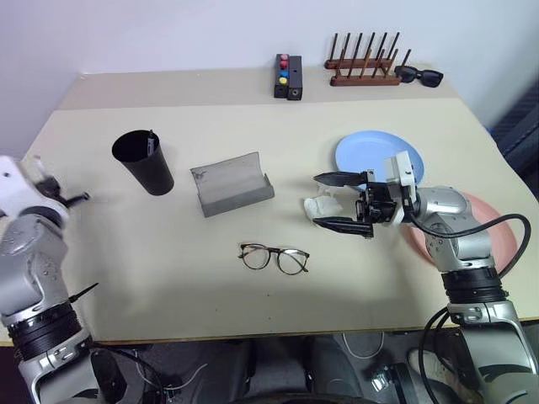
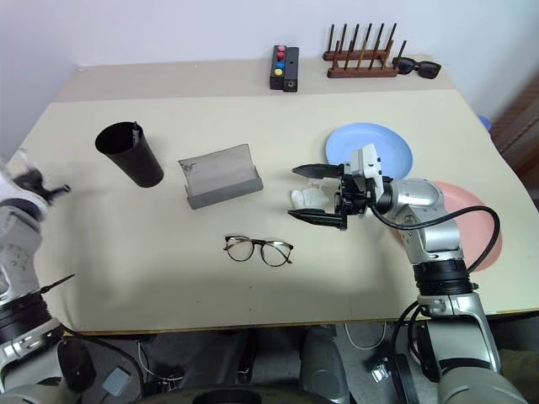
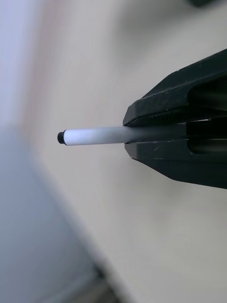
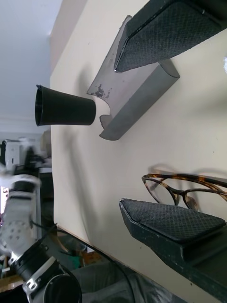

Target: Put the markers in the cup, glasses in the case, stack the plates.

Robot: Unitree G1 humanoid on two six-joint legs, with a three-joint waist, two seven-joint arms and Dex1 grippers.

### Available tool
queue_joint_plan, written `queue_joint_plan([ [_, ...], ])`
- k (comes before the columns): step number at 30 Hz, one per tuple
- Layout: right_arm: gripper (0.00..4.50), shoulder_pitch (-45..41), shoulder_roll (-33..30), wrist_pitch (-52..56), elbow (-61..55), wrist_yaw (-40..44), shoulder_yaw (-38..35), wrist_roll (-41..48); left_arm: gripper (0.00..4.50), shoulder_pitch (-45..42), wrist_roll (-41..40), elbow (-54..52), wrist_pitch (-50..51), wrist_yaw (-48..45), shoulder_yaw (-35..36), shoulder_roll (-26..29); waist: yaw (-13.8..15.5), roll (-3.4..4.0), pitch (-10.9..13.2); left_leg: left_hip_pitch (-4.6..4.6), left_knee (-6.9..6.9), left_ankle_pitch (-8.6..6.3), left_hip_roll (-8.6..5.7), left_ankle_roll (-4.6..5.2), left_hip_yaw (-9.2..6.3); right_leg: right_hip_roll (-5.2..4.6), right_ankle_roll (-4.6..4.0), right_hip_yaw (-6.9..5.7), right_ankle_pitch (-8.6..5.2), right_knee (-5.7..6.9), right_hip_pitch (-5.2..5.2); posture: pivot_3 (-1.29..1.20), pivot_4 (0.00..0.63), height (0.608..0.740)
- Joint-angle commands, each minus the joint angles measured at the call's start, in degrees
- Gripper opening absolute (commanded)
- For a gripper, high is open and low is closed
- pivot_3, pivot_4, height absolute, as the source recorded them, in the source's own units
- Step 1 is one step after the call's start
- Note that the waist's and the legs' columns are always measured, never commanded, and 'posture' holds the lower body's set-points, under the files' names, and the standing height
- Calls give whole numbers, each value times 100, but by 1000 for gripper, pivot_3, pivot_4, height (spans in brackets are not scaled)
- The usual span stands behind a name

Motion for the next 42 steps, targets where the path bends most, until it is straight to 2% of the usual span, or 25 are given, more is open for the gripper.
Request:
queue_joint_plan([
  [1, 4367, -193, 95, -97, 15, -68, -177, 116, 150, -294, 191, 284, -963, 163, 185, 163, 13, -1, -1, 0, 2, 0, 0, 0, 0, 0, 0, 0, 0, 0, 1, 0, 150, 740],
  [3, 4367, -233, 161, -122, 44, -140, -218, 146, 150, -479, 320, 418, -1548, 151, -1, 114, 28, -1, -1, 0, 3, 0, -1, 1, 0, 0, 0, -1, 0, 0, 3, 0, 150, 740],
  [8, 4367, -264, 232, -143, 67, -246, -245, 143, 150, -1061, -284, 726, -2326, -704, -251, 27, 100, -6, -3, 0, 11, -1, -3, 2, 1, -1, 0, -2, 0, 0, 7, 0, 150, 740],
  [15, 4367, -201, 242, -177, -10, -365, -252, 147, 150, -1808, -46, 1692, -3729, -1190, -902, -59, 109, -6, -3, 0, 9, -1, -2, 3, 4, 0, 1, -2, 0, 1, 5, 0, 150, 740],
  [23, 4367, -176, 225, -173, -101, -451, -259, 155, 150, -2064, 160, 2680, -4731, -1749, -1546, -213, 81, -6, -3, 0, 7, -1, -1, 3, 6, 1, 1, -2, 0, 3, 0, 0, 150, 740],
  [32, 4367, -113, 147, -158, -195, -510, -305, 162, 150, -2074, 371, 2914, -5026, -2002, -2029, -261, 87, -6, -3, -1, 8, -1, -2, 4, 6, 0, 1, -2, 1, 3, 0, 0, 150, 740],
  [42, 4367, -12, 123, -85, -337, -557, -358, 166, 150, -1290, 498, 2384, -4776, -2190, -2192, -83, 60, -6, -3, -1, 5, -1, 0, 4, 7, 1, 1, 0, 1, 4, -3, 0, 150, 740],
])
